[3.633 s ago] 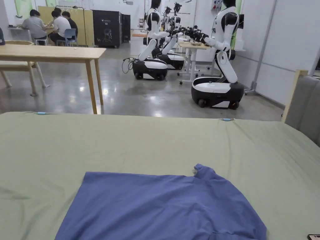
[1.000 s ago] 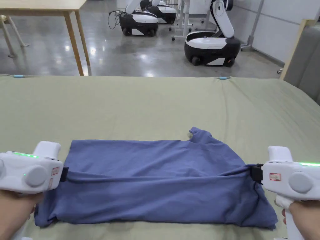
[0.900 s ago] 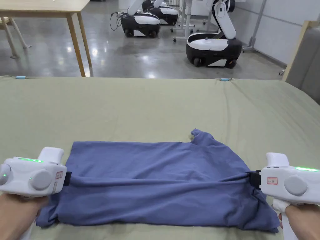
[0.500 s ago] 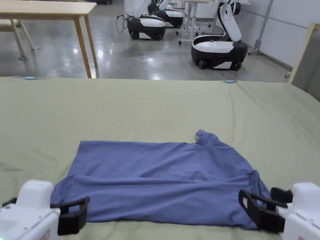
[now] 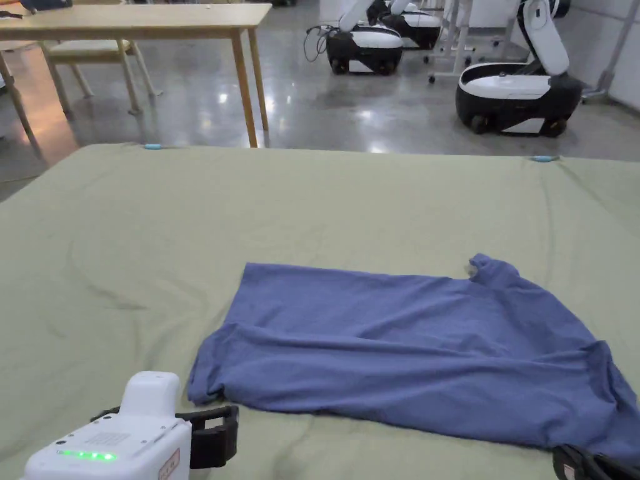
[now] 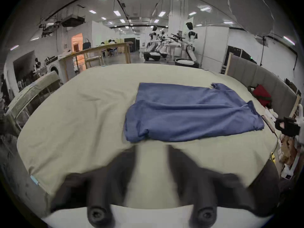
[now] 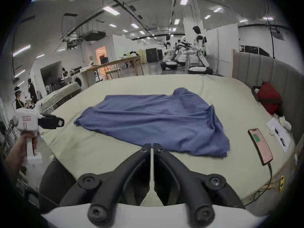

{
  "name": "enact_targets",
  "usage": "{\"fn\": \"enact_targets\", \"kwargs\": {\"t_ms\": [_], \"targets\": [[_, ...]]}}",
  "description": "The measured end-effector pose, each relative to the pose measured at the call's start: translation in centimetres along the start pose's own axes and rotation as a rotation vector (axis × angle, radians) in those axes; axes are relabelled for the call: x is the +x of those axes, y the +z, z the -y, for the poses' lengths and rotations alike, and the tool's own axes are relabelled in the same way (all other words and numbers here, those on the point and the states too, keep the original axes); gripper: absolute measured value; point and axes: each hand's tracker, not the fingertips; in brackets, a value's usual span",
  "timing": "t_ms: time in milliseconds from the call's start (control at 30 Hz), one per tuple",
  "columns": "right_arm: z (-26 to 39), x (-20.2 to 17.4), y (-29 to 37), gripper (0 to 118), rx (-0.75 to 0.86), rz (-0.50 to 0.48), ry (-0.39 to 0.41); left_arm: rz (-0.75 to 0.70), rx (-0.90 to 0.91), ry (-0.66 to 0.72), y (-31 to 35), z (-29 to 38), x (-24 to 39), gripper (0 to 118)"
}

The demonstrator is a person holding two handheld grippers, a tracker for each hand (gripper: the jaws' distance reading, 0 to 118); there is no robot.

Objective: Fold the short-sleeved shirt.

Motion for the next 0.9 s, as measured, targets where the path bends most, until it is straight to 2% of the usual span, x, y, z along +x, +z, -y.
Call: {"fn": "enact_targets", "kwargs": {"t_ms": [33, 67, 100, 233, 300, 333, 367, 400, 433, 467, 500, 533, 600, 633, 767, 800, 833, 867, 900], "targets": [[0.0, 0.2, 0.1, 5, -0.004, 0.004, -0.006, -0.009, -0.044, 0.038, -0.8, -0.2, -0.9, 77], [0.0, 0.5, 0.0, 5, -0.006, 0.01, -0.009, -0.004, 0.008, 0.015, -2.0, -1.5, -1.3, 111], [0.0, 0.7, 0.1, 5, -0.006, 0.022, -0.01, -0.018, -0.057, 0.048, -3.0, -0.7, -1.6, 118], [-0.2, 2.4, 0.1, 5, -0.018, 0.075, -0.034, -0.077, -0.102, 0.049, -7.5, -2.4, -2.5, 117], [-0.2, 3.5, -0.1, 5, -0.032, 0.112, -0.05, -0.114, -0.159, 0.082, -9.8, -3.1, -2.8, 114], [-0.1, 4.5, -0.4, 5, -0.044, 0.141, -0.06, -0.093, -0.193, 0.089, -11.0, -3.2, -2.7, 109], [0.0, 5.3, -0.8, 5, -0.061, 0.171, -0.075, -0.062, -0.217, 0.069, -8.9, -3.9, -0.3, 101], [0.2, 6.1, -1.3, 5, -0.076, 0.195, -0.091, -0.047, -0.237, 0.046, -9.2, -3.8, 0.6, 88], [0.5, 7.1, -2.1, 5, -0.096, 0.218, -0.103, -0.054, -0.215, 0.007, -9.1, -3.6, 1.9, 65], [0.8, 8.4, -2.9, 5, -0.12, 0.251, -0.107, -0.086, -0.184, -0.055, -8.6, -3.7, 2.9, 55], [0.9, 9.4, -3.8, 8, -0.139, 0.267, -0.114, -0.055, -0.199, -0.055, -8.2, -4.2, 2.8, 47], [0.9, 10.5, -4.8, 33, -0.169, 0.288, -0.122, -0.053, -0.201, -0.025, -7.7, -4.6, 2.8, 33], [1.0, 12.6, -6.9, 105, -0.216, 0.282, -0.165, -0.049, -0.189, -0.019, -6.9, -5.0, 2.9, 20], [0.9, 13.3, -7.6, 118, -0.192, 0.276, -0.176, -0.023, -0.2, 0.005, -7.8, -4.9, 1.6, 15], [0.7, 15.0, -11.3, 116, -0.235, 0.277, -0.187, -0.026, -0.168, -0.023, -7.9, -5.1, 1.2, 12], [0.7, 15.4, -11.8, 108, -0.251, 0.258, -0.2, -0.025, -0.171, -0.025, -8.1, -5.1, 1.1, 12], [0.6, 15.6, -12.3, 77, -0.265, 0.244, -0.218, -0.022, -0.171, -0.031, -8.2, -5.3, 0.9, 12], [0.5, 15.5, -12.2, 66, -0.259, 0.257, -0.208, -0.022, -0.17, -0.034, -8.3, -5.4, 0.7, 12], [0.3, 15.5, -11.8, 62, -0.25, 0.231, -0.207, -0.033, -0.153, -0.048, -7.5, -5.1, 1.6, 12]]}}
